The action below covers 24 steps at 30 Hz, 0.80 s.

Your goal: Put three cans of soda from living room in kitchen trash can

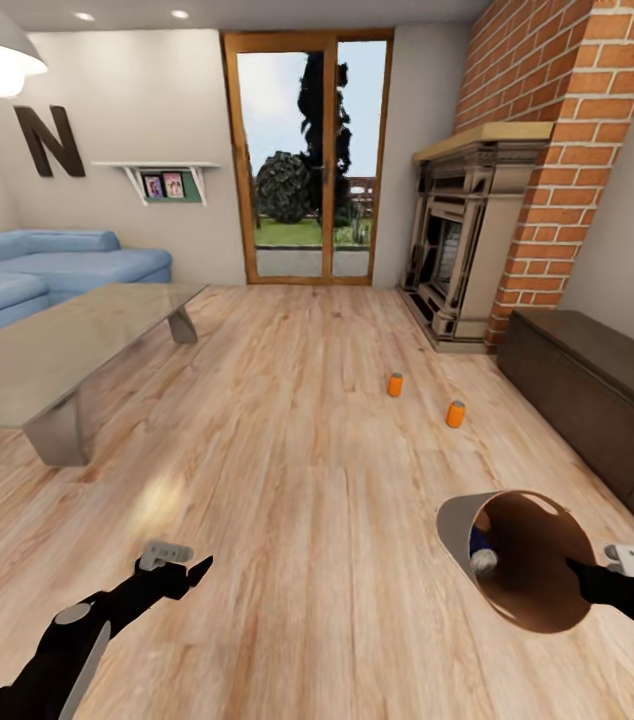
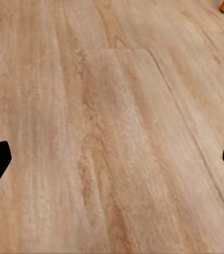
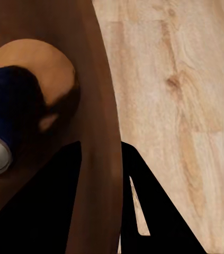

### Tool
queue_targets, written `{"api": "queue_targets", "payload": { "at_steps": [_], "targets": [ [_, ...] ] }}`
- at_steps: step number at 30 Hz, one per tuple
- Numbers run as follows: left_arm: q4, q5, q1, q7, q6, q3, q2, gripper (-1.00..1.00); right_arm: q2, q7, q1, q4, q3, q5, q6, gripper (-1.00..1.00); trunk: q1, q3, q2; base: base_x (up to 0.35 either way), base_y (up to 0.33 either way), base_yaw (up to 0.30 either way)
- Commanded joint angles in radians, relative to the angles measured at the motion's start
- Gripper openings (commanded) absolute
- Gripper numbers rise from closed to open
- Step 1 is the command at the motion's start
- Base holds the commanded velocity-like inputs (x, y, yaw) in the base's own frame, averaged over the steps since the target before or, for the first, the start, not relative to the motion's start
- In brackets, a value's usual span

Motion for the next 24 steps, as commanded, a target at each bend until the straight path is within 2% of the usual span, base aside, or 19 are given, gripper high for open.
{"api": "queue_targets", "payload": {
  "at_steps": [1,9,17,24],
  "targets": [
    [0.000,0.000,0.000,0.000,0.000,0.000,0.000,1.00,0.000,0.004,-0.001,-0.002,-0.001,-0.017,0.005,-1.00,0.000,0.000,0.000,0.187,-0.246,-0.248],
    [0.000,0.000,0.001,0.001,0.000,0.000,-0.001,1.00,0.000,0.005,-0.001,-0.003,-0.068,-0.026,0.050,-1.00,0.000,0.001,0.000,0.198,-0.241,-0.252],
    [0.000,-0.001,0.001,0.001,-0.001,0.000,-0.001,1.00,0.005,0.007,-0.001,-0.004,-0.078,-0.026,0.049,-1.00,0.000,0.001,0.000,0.205,-0.214,-0.215],
    [0.000,0.000,0.001,0.000,0.000,0.000,-0.001,1.00,0.009,0.008,-0.001,-0.001,-0.074,-0.026,0.048,-1.00,0.000,-0.003,0.000,0.052,-0.045,-0.078]
  ]
}}
